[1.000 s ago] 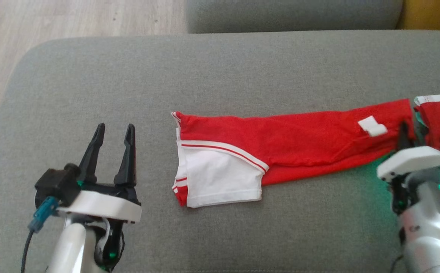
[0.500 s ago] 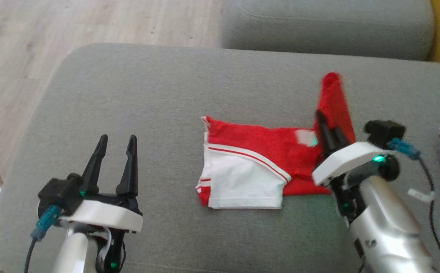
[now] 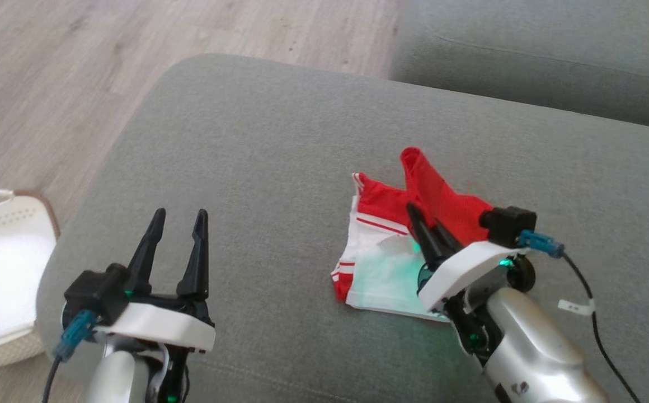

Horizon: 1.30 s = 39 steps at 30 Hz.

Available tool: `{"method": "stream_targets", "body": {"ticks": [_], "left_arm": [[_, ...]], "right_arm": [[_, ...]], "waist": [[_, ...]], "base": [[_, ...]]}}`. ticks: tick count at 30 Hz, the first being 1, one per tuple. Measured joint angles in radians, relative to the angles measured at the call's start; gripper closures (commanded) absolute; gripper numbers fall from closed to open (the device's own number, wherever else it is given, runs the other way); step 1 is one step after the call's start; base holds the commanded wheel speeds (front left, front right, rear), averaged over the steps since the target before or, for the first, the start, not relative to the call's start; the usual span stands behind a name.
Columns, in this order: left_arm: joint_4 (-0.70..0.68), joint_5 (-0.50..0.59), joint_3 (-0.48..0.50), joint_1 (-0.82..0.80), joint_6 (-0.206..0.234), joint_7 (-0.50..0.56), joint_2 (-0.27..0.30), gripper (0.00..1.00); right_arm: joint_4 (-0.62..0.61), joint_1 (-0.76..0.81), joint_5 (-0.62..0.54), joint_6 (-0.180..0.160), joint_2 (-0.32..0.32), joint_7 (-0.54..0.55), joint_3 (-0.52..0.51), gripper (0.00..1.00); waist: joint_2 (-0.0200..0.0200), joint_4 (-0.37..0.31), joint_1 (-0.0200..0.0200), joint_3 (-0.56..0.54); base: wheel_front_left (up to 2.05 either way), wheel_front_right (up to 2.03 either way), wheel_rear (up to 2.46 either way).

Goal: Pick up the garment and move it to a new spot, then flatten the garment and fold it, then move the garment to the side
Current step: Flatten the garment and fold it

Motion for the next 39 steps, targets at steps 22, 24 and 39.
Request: {"method": "stream_targets", "body": {"ticks": [22, 24, 39], "left_arm": [[0.003, -0.009, -0.005, -0.004, 0.0, 0.0, 0.0, 0.0], [0.003, -0.009, 0.001, -0.005, 0.0, 0.0, 0.0, 0.0], [-0.042, -0.009, 0.016, -0.012, 0.002, 0.0, 0.0, 0.0]], "right_arm": [[0.079, -0.054, 0.254, 0.0, -0.001, -0.026, 0.36, 0.0], [0.09, -0.072, 0.258, 0.0, -0.001, -0.044, 0.358, 0.0], [0.072, -0.155, -0.167, 0.0, -0.136, -0.142, 0.011, 0.0]], "waist": [[0.0, 0.063, 0.0002, 0.057], [0.0, 0.047, 0.0001, 0.055], [0.0, -0.14, 0.0001, 0.034]], "base": [[0.0, 0.0, 0.0], [0.0, 0.0, 0.0], [0.0, 0.0, 0.0]]}}
